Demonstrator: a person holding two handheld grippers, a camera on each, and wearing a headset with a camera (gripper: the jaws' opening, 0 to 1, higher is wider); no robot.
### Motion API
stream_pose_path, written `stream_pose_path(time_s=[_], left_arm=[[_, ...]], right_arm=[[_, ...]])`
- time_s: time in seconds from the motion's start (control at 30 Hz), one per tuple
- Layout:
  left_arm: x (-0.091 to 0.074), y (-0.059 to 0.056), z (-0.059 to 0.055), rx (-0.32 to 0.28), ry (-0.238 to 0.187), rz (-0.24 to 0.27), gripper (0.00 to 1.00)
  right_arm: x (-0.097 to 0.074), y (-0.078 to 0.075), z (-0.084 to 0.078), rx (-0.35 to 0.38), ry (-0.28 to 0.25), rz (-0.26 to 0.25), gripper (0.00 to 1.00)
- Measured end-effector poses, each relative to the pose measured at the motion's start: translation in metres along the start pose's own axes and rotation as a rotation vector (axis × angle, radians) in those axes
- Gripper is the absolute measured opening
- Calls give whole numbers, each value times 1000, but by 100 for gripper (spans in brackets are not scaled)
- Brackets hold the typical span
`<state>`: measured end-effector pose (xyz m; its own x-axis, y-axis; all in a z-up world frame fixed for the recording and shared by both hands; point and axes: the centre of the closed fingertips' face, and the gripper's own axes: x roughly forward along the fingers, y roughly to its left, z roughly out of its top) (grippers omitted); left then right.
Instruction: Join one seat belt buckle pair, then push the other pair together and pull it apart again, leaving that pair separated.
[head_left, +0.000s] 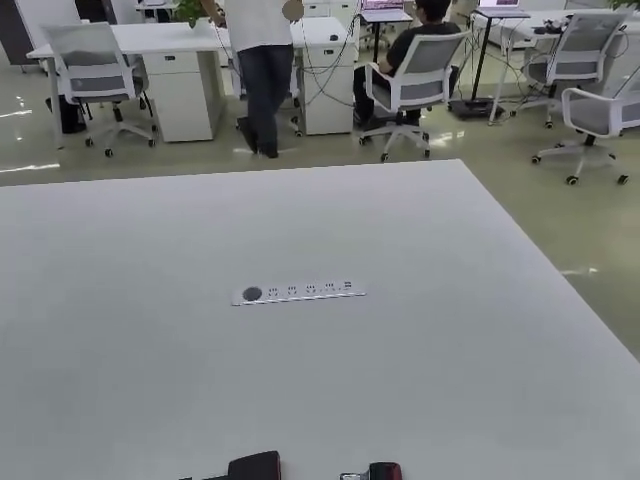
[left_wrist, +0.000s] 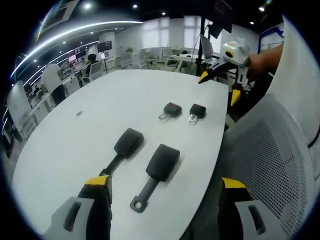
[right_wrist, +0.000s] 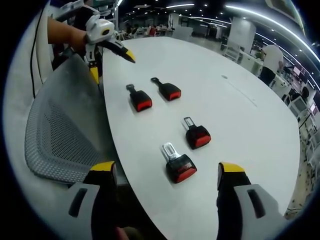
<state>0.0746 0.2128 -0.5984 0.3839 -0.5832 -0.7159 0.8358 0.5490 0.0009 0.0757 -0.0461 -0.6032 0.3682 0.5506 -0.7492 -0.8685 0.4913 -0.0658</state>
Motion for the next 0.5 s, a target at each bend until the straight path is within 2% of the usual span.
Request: stream_pose_path(time_s=[0.23, 0.5], left_arm=[[0, -1, 4, -1, -6, 1, 88], [1, -5, 1, -1, -6, -7, 88]], right_arm=[[0, 4, 5, -5, -1, 6, 82], [-3, 4, 9, -5, -6, -1, 82]])
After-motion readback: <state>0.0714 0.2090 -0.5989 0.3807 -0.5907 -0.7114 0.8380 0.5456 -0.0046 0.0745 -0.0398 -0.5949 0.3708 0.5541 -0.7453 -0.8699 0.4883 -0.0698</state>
